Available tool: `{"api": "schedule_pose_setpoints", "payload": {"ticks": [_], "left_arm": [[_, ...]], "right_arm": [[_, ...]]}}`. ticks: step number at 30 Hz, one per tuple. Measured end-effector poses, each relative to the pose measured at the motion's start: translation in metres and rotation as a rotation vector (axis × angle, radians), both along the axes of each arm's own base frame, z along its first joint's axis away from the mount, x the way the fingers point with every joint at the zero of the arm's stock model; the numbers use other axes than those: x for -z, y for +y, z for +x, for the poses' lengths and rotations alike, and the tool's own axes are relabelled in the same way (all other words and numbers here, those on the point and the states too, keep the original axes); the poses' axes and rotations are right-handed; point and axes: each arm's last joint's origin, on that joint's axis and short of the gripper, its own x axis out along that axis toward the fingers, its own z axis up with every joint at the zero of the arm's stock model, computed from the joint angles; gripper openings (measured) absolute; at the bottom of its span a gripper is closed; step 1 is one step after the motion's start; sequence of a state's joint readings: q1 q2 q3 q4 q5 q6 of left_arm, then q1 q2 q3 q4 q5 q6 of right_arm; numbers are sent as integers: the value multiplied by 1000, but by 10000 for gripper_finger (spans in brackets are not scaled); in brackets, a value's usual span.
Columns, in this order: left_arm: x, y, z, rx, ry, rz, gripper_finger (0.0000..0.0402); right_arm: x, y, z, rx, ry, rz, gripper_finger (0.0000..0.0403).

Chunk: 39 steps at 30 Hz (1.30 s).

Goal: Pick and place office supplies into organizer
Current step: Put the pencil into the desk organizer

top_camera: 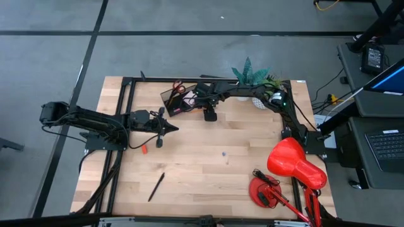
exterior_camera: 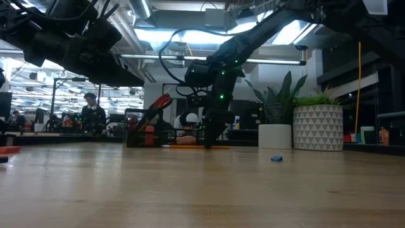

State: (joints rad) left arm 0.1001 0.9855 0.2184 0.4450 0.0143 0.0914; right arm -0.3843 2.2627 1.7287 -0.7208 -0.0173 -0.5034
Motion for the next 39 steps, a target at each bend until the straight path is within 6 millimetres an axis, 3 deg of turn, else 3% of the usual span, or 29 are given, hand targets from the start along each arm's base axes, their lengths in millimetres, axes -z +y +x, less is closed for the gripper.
{"api": "schedule_pose_setpoints", "payload": {"ticks": [20,31,39], "left_arm": [[0,0,0,0,0,0,3],[0,0,0,0,0,0,3],[0,0,0,0,0,0,4]], "right_arm": [[0,0,0,2,0,3,202],[0,15,5,-10,4,13,202],[0,15,7,2,-33,67,202]]}}
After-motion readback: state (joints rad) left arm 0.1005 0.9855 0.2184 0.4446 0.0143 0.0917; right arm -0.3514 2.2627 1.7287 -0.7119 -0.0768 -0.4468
